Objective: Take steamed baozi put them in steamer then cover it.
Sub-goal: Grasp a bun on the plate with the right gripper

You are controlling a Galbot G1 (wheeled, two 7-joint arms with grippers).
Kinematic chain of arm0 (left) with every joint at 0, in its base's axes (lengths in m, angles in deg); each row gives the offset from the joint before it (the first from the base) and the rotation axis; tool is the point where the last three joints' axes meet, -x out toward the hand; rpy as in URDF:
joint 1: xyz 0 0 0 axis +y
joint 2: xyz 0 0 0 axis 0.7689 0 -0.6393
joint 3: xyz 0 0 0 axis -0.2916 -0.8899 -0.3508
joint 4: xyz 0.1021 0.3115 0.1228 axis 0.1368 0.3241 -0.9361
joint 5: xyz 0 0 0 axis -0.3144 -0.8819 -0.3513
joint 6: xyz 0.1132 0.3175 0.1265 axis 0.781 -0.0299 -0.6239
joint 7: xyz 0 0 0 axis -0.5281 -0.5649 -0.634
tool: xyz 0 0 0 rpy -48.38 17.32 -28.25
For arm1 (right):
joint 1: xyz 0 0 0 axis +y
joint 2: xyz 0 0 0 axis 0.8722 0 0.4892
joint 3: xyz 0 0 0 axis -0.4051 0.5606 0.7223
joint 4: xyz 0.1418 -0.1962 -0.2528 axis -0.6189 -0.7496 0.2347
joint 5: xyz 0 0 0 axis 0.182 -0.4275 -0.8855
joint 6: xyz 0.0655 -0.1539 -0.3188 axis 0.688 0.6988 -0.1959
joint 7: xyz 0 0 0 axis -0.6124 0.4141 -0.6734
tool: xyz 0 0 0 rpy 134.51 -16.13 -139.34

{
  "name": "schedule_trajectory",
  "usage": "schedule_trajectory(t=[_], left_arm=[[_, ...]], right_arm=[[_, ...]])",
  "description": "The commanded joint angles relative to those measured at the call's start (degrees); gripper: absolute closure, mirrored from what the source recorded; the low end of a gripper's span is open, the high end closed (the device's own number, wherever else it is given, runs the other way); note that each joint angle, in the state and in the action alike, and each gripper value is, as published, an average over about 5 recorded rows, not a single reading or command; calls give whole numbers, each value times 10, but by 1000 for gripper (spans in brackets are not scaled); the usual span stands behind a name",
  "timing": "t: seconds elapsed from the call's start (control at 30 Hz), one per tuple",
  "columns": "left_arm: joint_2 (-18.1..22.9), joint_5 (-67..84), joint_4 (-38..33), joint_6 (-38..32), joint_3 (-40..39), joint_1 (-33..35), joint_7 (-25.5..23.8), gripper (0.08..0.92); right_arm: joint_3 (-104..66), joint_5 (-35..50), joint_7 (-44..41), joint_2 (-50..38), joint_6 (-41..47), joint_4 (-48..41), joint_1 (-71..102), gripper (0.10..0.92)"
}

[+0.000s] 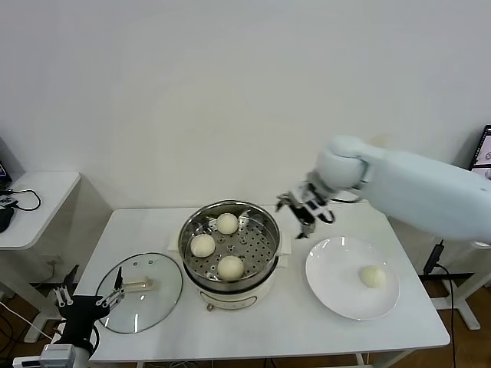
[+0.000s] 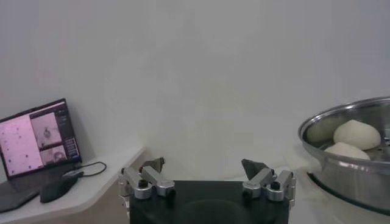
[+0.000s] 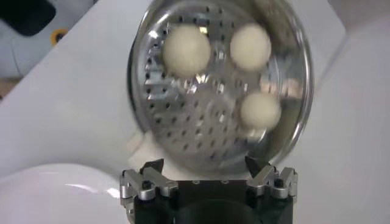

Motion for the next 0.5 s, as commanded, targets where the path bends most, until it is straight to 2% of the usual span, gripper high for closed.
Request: schedule_trajectory(t=[0.03,0.27,0.5], left_arm=[[-3,0,-2,0,-8,-3,0,177],[-4,-4,-7,0,-10,4,0,177],[-1,-10,-12,0,-9,15,-1,177]], right_arm=[[-58,-64,-7,-218,42,44,98,202],[-222,-150,-6,-267,8,15,321,202],[-361,-196,-1,-237,-4,-35,472,203]])
